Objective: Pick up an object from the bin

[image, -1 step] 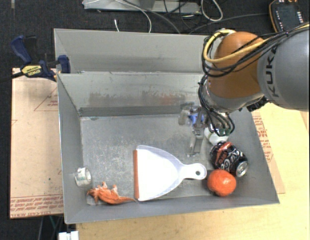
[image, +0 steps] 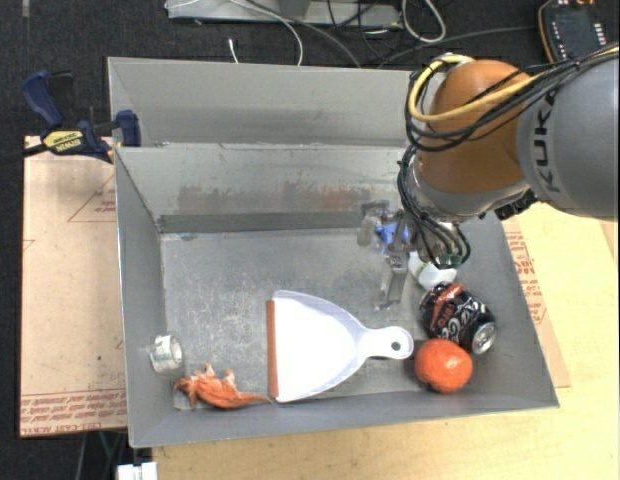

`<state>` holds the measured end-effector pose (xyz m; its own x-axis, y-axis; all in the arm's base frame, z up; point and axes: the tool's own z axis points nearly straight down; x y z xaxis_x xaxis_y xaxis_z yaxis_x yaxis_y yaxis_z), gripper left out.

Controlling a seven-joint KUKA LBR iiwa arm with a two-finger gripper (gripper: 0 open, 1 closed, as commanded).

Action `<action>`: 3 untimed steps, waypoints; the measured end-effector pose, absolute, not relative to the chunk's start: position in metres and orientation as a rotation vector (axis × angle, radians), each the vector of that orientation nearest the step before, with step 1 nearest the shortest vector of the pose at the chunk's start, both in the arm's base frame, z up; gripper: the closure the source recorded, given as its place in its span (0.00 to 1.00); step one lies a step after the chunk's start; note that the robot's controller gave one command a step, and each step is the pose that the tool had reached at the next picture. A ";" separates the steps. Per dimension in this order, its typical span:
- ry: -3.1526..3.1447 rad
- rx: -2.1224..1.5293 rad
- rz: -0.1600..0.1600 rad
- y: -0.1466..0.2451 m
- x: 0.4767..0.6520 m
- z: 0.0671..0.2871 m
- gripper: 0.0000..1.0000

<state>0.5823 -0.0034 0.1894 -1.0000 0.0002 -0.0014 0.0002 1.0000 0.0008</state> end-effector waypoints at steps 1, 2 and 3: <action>3.131 -0.277 0.002 -0.002 0.509 0.070 0.00; 3.071 -0.590 -0.001 0.003 0.490 0.141 0.00; 3.131 -0.107 0.003 0.022 0.489 0.100 0.00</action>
Offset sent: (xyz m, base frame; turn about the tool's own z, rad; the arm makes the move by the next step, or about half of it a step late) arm -0.0928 0.0058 -0.0484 -0.3828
